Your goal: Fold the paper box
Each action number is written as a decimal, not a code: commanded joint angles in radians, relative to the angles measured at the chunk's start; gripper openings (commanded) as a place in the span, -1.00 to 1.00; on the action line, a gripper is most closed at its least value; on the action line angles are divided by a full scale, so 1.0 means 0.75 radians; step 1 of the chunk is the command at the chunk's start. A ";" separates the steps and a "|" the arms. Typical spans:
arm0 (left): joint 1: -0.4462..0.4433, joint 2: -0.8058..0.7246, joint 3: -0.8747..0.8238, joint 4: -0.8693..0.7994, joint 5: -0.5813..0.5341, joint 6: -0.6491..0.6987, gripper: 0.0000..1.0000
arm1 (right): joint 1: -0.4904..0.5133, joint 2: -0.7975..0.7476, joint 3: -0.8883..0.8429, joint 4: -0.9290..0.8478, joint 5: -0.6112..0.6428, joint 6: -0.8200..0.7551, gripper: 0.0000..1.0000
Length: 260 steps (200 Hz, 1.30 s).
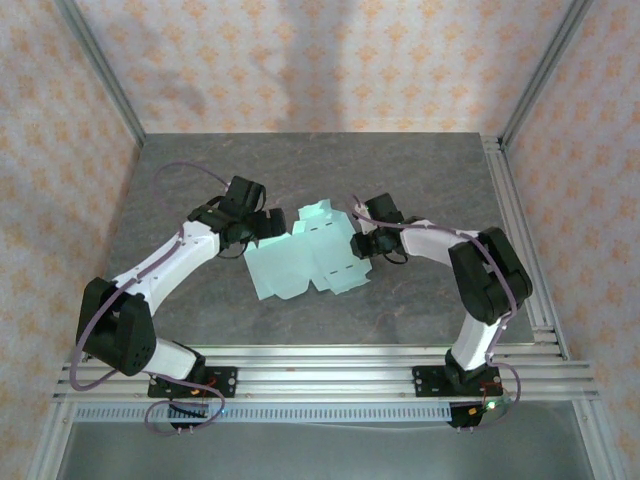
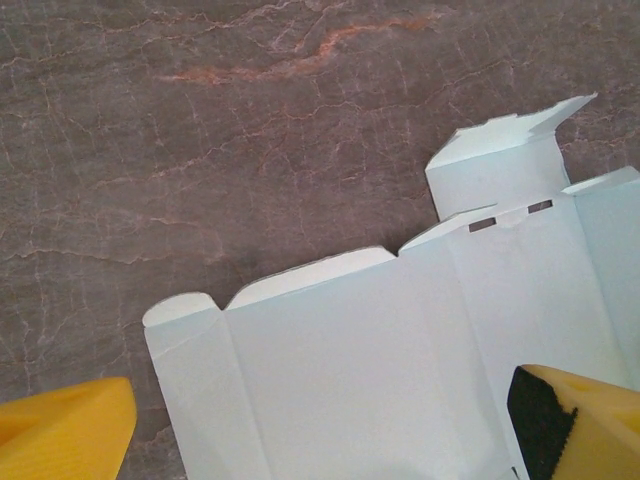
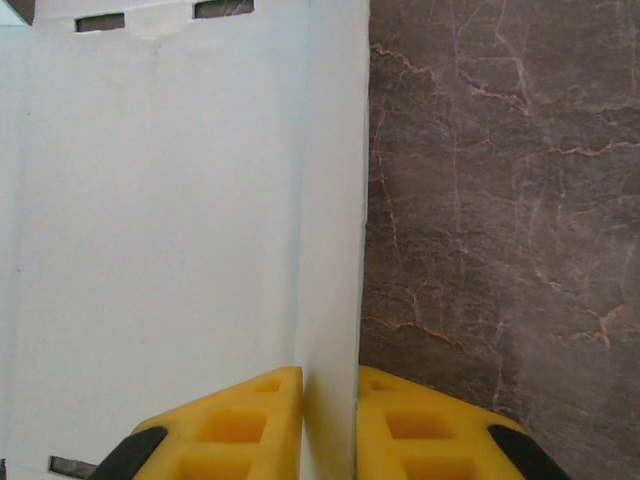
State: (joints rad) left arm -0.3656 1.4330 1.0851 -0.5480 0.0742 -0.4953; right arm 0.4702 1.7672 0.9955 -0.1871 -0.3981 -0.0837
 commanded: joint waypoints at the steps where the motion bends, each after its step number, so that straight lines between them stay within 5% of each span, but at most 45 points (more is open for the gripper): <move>1: 0.015 -0.014 0.004 0.006 0.001 0.026 0.94 | -0.006 0.030 0.043 -0.038 -0.027 -0.027 -0.64; 72: 0.015 -0.010 -0.009 0.015 0.017 0.024 0.94 | -0.015 0.011 0.039 -0.040 -0.017 -0.036 -0.37; 127: 0.013 -0.015 -0.008 0.010 0.020 0.025 0.95 | -0.017 0.045 0.053 -0.044 -0.074 -0.048 -0.61; 184: 0.013 -0.022 -0.017 0.013 0.022 0.021 0.95 | -0.017 0.059 0.064 -0.050 -0.099 -0.062 -0.59; 225: 0.014 -0.022 -0.010 0.012 0.024 0.024 0.95 | -0.016 0.036 0.065 -0.072 -0.094 -0.073 -0.91; 260: 0.013 -0.021 -0.009 0.022 0.028 0.018 0.96 | -0.017 0.009 0.062 -0.079 -0.085 -0.078 -0.95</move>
State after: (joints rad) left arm -0.3653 1.4330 1.0851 -0.5480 0.0967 -0.4953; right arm 0.4610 1.8004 1.0206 -0.2184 -0.4686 -0.1253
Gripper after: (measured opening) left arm 0.977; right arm 0.056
